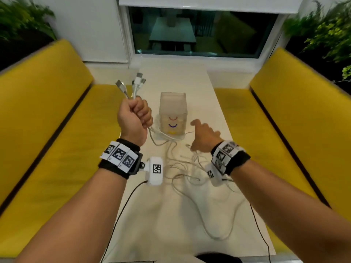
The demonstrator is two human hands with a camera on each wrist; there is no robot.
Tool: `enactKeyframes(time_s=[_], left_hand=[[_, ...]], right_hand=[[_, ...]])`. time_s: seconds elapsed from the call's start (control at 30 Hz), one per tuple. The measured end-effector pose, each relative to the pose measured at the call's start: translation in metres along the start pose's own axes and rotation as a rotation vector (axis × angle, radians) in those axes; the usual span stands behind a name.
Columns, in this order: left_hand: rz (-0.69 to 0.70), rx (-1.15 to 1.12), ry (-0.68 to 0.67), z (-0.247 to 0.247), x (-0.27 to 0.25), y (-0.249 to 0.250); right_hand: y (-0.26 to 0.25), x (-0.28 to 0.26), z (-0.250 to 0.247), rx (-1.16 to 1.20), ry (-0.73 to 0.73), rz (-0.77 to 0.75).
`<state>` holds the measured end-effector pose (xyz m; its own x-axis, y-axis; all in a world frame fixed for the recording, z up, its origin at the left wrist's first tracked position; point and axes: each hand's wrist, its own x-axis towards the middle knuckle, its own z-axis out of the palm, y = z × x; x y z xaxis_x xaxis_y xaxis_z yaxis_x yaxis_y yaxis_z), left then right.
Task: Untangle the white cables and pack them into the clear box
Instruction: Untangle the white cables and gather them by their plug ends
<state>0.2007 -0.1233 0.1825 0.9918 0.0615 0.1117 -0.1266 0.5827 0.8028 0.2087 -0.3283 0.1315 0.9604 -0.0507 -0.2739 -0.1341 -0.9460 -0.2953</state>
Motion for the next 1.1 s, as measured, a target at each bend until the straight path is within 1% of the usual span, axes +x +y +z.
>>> enactKeyframes(time_s=[0.03,0.1,0.13,0.17,0.23,0.3,0.37,0.43,0.5,0.57,0.63,0.73,0.8,0.87,0.9,0.93,1.03,1.1], left_hand=[[0.005,0.022,0.019,-0.004,0.000,-0.008],[0.017,0.078,0.059,-0.011,-0.001,-0.022],[0.021,0.106,0.079,-0.014,-0.001,-0.029],[0.023,0.127,0.098,-0.016,-0.002,-0.036],[0.013,0.152,0.126,-0.021,-0.004,-0.050],[-0.017,0.155,0.145,-0.025,-0.008,-0.063],[-0.044,0.160,0.161,-0.029,-0.010,-0.075],[-0.065,0.176,0.173,-0.034,-0.013,-0.084],[-0.091,0.180,0.175,-0.039,-0.017,-0.092],[-0.118,0.180,0.169,-0.044,-0.019,-0.098],[-0.146,0.172,0.166,-0.049,-0.020,-0.104],[-0.203,0.153,0.184,-0.056,-0.019,-0.108],[-0.238,0.151,0.197,-0.060,-0.017,-0.111],[-0.264,0.167,0.210,-0.062,-0.015,-0.113],[-0.271,0.177,0.218,-0.062,-0.014,-0.114],[-0.276,0.188,0.224,-0.062,-0.014,-0.115],[-0.289,0.207,0.221,-0.059,-0.015,-0.116],[-0.284,0.219,0.221,-0.056,-0.015,-0.116]], right_hand=[[0.000,-0.004,0.012,0.012,0.044,-0.015],[-0.001,-0.019,0.033,0.067,0.132,-0.094],[-0.001,-0.026,0.044,0.123,0.106,-0.139],[-0.003,-0.032,0.057,0.165,0.031,-0.184],[-0.006,-0.040,0.089,0.159,-0.145,-0.241],[-0.006,-0.040,0.121,0.107,-0.234,-0.219],[0.001,-0.031,0.150,0.036,-0.269,-0.167],[0.009,-0.021,0.170,-0.023,-0.264,-0.122],[0.013,-0.017,0.180,-0.068,-0.244,-0.109],[0.013,-0.015,0.187,-0.090,-0.218,-0.116],[0.014,-0.013,0.191,-0.130,-0.228,-0.156],[0.016,-0.007,0.181,-0.092,-0.337,-0.192],[0.014,-0.004,0.157,0.005,-0.448,-0.198],[0.014,-0.004,0.128,0.167,-0.568,-0.173],[0.013,-0.005,0.114,0.221,-0.627,-0.164],[0.012,-0.007,0.101,0.235,-0.655,-0.173],[0.005,-0.012,0.071,0.277,-0.575,-0.207],[0.001,-0.018,0.052,0.264,-0.578,-0.246]])
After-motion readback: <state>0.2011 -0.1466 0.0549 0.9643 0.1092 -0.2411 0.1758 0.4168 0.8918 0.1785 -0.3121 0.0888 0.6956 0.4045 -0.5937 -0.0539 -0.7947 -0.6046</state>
